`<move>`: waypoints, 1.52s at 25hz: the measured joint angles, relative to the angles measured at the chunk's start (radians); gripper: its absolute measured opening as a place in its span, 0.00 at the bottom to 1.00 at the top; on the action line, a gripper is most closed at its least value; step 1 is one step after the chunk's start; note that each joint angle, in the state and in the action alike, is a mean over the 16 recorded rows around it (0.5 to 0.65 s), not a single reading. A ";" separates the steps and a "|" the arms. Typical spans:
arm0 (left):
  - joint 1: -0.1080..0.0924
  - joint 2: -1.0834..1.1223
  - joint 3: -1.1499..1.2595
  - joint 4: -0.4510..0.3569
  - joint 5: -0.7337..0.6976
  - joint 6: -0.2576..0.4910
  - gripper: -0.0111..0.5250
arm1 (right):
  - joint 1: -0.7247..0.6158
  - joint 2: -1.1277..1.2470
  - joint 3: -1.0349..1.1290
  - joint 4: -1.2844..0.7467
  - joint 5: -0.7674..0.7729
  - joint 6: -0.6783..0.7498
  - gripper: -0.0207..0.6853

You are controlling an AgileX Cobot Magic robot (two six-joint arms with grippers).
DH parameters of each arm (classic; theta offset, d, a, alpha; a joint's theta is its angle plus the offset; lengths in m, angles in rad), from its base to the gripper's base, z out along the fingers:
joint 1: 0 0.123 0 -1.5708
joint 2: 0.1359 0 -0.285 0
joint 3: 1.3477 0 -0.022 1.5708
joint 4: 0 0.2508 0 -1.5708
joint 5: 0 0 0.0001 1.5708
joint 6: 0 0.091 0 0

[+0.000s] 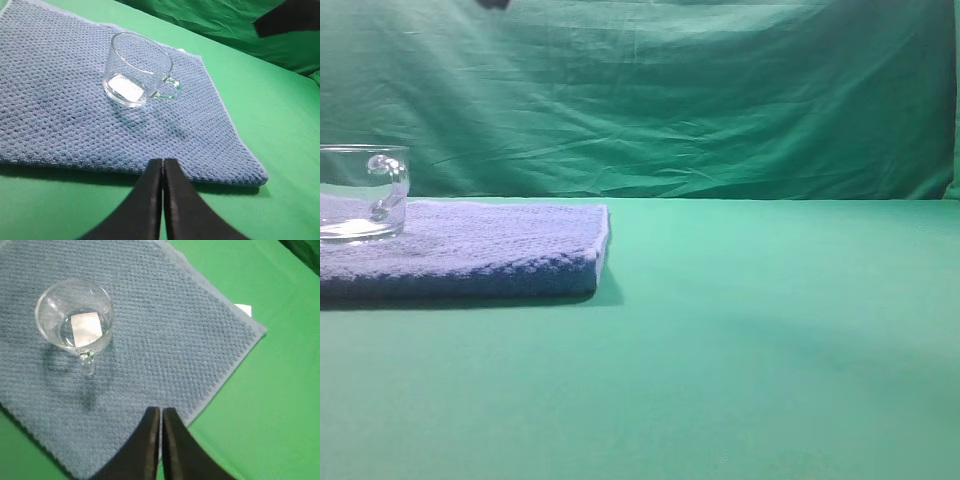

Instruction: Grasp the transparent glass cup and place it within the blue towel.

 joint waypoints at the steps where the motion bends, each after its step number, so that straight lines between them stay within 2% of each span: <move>1: 0.000 0.000 0.000 0.000 0.000 0.000 0.02 | 0.000 -0.038 0.027 -0.001 -0.001 0.003 0.03; 8: 0.000 0.000 0.000 0.000 0.000 0.000 0.02 | 0.000 -0.346 0.338 0.010 -0.110 0.007 0.03; 19: 0.000 0.000 0.000 0.000 0.000 0.000 0.02 | 0.000 -0.814 0.970 0.071 -0.485 0.019 0.03; 26: 0.000 0.000 0.000 0.000 0.000 0.000 0.02 | 0.000 -1.029 1.245 0.129 -0.676 0.030 0.03; 31: 0.000 0.000 0.000 0.000 0.000 0.000 0.02 | 0.000 -1.140 1.347 0.160 -0.718 0.033 0.03; 38: 0.000 0.000 0.000 0.000 0.000 0.000 0.02 | 0.000 -1.220 1.386 0.156 -0.670 0.036 0.03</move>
